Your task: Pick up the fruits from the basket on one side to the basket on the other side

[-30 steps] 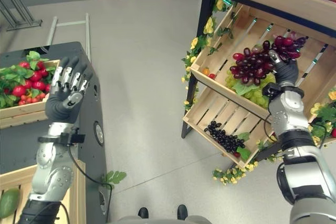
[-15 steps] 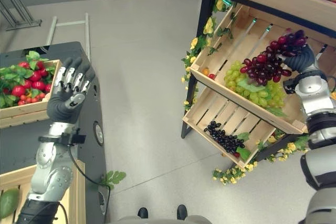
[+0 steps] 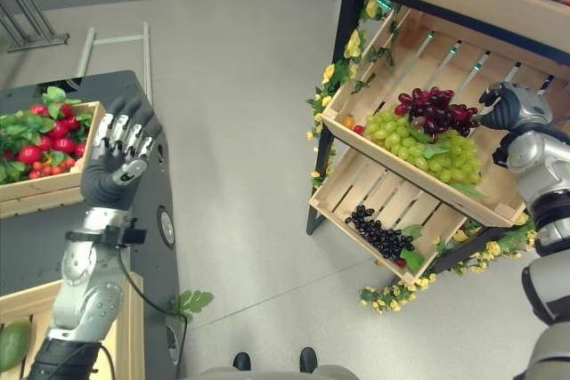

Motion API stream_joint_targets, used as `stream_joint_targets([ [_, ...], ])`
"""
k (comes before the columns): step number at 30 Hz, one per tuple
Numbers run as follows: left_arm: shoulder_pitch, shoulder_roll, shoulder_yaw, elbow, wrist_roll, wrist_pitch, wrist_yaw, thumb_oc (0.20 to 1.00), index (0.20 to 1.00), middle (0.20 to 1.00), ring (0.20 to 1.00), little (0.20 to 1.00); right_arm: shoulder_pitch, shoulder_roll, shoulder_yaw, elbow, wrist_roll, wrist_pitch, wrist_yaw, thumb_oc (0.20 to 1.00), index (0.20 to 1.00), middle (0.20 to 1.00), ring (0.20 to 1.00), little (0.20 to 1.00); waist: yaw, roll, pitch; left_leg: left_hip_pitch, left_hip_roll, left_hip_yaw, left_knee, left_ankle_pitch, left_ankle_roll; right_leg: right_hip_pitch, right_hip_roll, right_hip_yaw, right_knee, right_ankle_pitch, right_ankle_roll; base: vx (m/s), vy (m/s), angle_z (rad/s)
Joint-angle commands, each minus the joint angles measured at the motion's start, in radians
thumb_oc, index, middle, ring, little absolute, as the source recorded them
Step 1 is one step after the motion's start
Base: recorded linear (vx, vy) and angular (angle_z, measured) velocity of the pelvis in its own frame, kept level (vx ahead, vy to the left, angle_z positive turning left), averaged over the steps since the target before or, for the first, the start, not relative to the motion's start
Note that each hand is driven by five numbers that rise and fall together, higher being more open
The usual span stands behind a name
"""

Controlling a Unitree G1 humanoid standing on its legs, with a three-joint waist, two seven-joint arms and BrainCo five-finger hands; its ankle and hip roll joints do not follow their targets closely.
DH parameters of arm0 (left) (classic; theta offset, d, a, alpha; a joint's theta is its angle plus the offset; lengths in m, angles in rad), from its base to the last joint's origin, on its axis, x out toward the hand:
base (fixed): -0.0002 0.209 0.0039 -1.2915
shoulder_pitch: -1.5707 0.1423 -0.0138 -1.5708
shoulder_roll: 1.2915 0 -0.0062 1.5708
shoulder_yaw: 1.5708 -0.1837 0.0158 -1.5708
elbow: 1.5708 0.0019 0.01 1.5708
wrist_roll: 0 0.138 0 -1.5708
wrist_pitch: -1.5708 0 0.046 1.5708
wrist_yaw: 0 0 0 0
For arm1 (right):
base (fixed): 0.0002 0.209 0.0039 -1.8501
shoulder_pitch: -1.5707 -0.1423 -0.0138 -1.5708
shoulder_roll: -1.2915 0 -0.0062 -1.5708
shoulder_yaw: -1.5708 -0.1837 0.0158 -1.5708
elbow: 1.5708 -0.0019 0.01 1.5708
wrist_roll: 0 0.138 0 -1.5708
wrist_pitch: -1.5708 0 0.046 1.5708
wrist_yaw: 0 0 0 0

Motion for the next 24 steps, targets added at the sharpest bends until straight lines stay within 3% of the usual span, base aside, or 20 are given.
stream_joint_targets([
  [1, 0.0, 0.054, -0.018, -0.03, 0.032, -0.053, -0.011, 1.0, 1.0, 1.0, 1.0, 1.0, -0.074, -0.059, 0.058, 0.0, -0.019, -0.008, -0.021, 1.0, 1.0, 1.0, 1.0, 1.0, 0.016, -0.068, -0.058, -0.03, 0.013, -0.012, 0.039, -0.044, -0.011, -0.005, -0.069, -0.019, 0.043, -0.041, 0.119, 0.0, 0.0, 0.0],
  [8, -0.002, 0.03, -0.008, 0.001, 0.056, -0.056, 0.032, 1.0, 1.0, 1.0, 1.0, 1.0, -0.06, -0.033, 0.016, -0.009, 0.02, -0.007, -0.043, 1.0, 1.0, 1.0, 1.0, 1.0, 0.014, -0.063, -0.058, -0.026, 0.013, -0.01, 0.04, -0.045, -0.01, -0.002, -0.071, -0.017, 0.043, -0.042, 0.117, 0.0, 0.0, 0.0],
  [13, 0.0, 0.022, -0.007, 0.008, 0.08, -0.059, 0.052, 1.0, 1.0, 1.0, 1.0, 1.0, 0.029, 0.013, -0.118, -0.114, 0.123, -0.026, -0.103, 1.0, 1.0, 1.0, 1.0, 1.0, 0.01, -0.055, -0.059, -0.026, 0.01, -0.011, 0.041, -0.047, -0.007, -0.001, -0.073, -0.019, 0.043, -0.043, 0.118, 0.0, 0.0, 0.0],
  [18, 0.012, 0.005, 0.017, 0.059, 0.107, -0.056, 0.093, 1.0, 1.0, 1.0, 1.0, 1.0, 0.342, 0.208, -0.422, -0.457, 0.377, -0.137, -0.125, 1.0, 1.0, 1.0, 1.0, 1.0, -0.001, -0.032, -0.055, -0.021, 0.007, -0.017, 0.043, -0.051, -0.002, 0.006, -0.078, -0.022, 0.047, -0.052, 0.112, 0.0, 0.0, 0.0],
  [21, 0.015, 0.006, 0.02, 0.066, 0.106, -0.053, 0.095, 1.0, 1.0, 1.0, 1.0, 1.0, 0.408, 0.267, -0.475, -0.503, 0.48, -0.17, -0.087, 1.0, 1.0, 1.0, 1.0, 1.0, 0.0, -0.026, -0.056, -0.021, 0.006, -0.021, 0.043, -0.051, -0.001, 0.009, -0.08, -0.029, 0.046, -0.057, 0.11, 0.0, -0.024, 0.06],
  [22, 0.018, -0.003, 0.025, 0.076, 0.109, -0.046, 0.108, 1.0, 1.0, 1.0, 1.0, 1.0, 0.468, 0.352, -0.514, -0.57, 0.61, -0.206, -0.057, 1.0, 1.0, 1.0, 1.0, 1.0, -0.003, -0.019, -0.053, -0.02, 0.004, -0.024, 0.043, -0.05, -0.002, 0.01, -0.08, -0.033, 0.048, -0.06, 0.106, 0.0, -0.028, 0.08],
  [24, 0.022, -0.003, 0.027, 0.081, 0.118, -0.044, 0.116, 1.0, 1.0, 1.0, 1.0, 1.0, 0.499, 0.378, -0.523, -0.603, 0.63, -0.21, -0.035, 1.0, 1.0, 1.0, 1.0, 1.0, -0.004, -0.019, -0.054, -0.02, 0.004, -0.026, 0.045, -0.05, -0.002, 0.012, -0.081, -0.035, 0.05, -0.061, 0.105, 0.0, -0.022, 0.07],
])
